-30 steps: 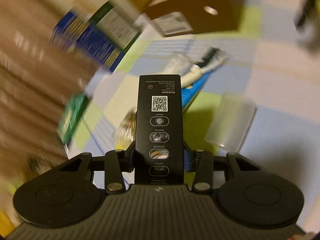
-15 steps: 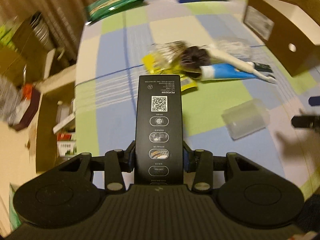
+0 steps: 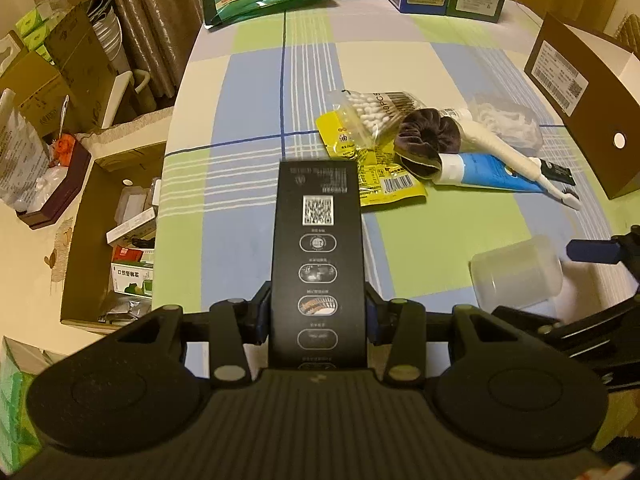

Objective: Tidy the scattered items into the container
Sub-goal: 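Lift the black box with the left gripper while right grasps the clear plastic cup, then carry the black box and clear cup into the cardboard box with both grippers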

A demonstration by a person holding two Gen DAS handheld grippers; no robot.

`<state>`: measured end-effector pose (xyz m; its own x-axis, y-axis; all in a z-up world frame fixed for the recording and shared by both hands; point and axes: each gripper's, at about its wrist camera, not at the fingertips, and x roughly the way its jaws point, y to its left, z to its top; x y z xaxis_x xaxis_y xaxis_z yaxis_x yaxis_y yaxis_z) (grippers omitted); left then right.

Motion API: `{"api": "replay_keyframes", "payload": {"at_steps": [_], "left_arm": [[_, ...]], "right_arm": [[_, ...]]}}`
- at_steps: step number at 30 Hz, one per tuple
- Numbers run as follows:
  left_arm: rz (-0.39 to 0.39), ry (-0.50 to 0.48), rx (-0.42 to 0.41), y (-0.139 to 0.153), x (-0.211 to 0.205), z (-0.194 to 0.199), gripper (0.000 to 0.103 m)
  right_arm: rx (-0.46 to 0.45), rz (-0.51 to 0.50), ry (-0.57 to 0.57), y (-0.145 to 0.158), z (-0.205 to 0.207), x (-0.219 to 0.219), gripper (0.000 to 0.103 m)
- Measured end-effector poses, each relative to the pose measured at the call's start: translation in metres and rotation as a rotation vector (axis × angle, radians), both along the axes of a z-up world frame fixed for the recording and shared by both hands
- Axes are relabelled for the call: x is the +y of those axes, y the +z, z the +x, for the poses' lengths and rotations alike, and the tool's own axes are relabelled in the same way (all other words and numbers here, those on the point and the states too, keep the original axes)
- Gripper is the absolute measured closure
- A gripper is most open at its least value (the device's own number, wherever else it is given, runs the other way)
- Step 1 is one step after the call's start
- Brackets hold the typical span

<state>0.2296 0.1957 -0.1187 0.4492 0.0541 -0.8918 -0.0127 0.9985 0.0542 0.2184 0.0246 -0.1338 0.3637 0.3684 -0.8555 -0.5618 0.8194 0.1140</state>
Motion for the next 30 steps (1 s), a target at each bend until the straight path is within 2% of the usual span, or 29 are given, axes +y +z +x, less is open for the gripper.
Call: {"api": "replay_keyframes", "payload": {"at_steps": [2,3,4,6,7,19,30], "left_arm": [[-0.004,0.002,0.001,0.0,0.001,0.001,0.064],[-0.003,0.002,0.0,0.0,0.001,0.002,0.064],[-0.001,0.001,0.0,-0.001,0.001,0.002,0.064],[0.0,0.002,0.001,-0.001,0.0,0.003,0.064],[0.001,0.002,0.002,-0.002,0.0,0.004,0.064],[0.04,-0.009,0.022,-0.013,-0.005,0.015,0.063],[0.061,-0.017,0.009,-0.014,-0.013,0.013,0.064]], "right_arm": [[-0.015,-0.007,-0.005,-0.002,0.002,0.003,0.002],[-0.021,-0.016,0.0,-0.003,0.002,0.004,0.007],[-0.02,-0.026,0.003,-0.005,0.003,0.006,0.019],[0.005,-0.039,0.003,-0.01,0.007,0.006,0.03],[0.01,-0.042,0.005,-0.01,0.007,0.005,0.032],[-0.044,-0.003,-0.013,0.007,0.01,-0.014,0.033],[-0.06,0.066,-0.051,0.038,0.017,-0.064,0.033]]}}
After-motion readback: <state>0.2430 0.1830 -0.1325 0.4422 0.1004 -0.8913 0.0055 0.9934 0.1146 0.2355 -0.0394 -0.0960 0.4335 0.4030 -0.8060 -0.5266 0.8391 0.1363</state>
